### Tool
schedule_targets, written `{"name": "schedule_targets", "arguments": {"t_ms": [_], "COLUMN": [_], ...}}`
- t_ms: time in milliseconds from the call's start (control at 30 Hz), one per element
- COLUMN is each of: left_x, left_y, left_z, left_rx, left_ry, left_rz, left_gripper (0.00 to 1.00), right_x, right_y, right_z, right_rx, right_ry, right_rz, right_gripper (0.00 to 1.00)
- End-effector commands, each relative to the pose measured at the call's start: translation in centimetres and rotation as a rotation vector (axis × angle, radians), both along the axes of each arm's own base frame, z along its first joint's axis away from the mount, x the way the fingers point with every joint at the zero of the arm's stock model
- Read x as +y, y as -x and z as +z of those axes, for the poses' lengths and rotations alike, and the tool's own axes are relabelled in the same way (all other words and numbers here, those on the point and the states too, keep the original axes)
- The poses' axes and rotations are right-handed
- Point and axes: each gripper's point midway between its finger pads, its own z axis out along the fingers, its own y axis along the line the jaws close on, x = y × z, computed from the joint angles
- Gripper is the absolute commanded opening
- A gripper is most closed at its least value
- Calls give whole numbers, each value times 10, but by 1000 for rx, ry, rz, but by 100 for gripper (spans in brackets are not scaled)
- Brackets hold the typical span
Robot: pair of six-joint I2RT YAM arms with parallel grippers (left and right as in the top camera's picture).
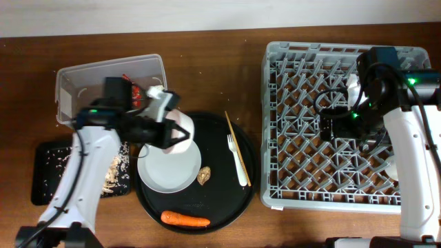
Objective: Sort waste into correct bins and load items into the dishwasher rack
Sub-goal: 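Set the pink bowl on the round tray beside the plate, release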
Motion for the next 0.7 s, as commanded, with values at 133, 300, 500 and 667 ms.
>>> {"name": "schedule_targets", "arguments": {"t_ms": [133, 300, 500, 667], "left_x": [-53, -94, -104, -103], "left_y": [-17, -10, -5, -4], "left_z": [-26, -50, -89, -99], "left_rx": [-159, -192, -110, -89], "left_ry": [-355, -386, -431, -444], "left_rz": [35, -67, -102, -108], "left_gripper": [0, 0, 0, 7], "right_x": [0, 0, 0, 0], "right_y": [0, 0, 0, 1], "right_z": [3, 3, 3, 3], "right_rx": [-13, -12, -12, -10], "right_ry": [8, 8, 7, 6], "right_rz": [-1, -1, -1, -1], "right_gripper": [98, 98, 98, 98]}}
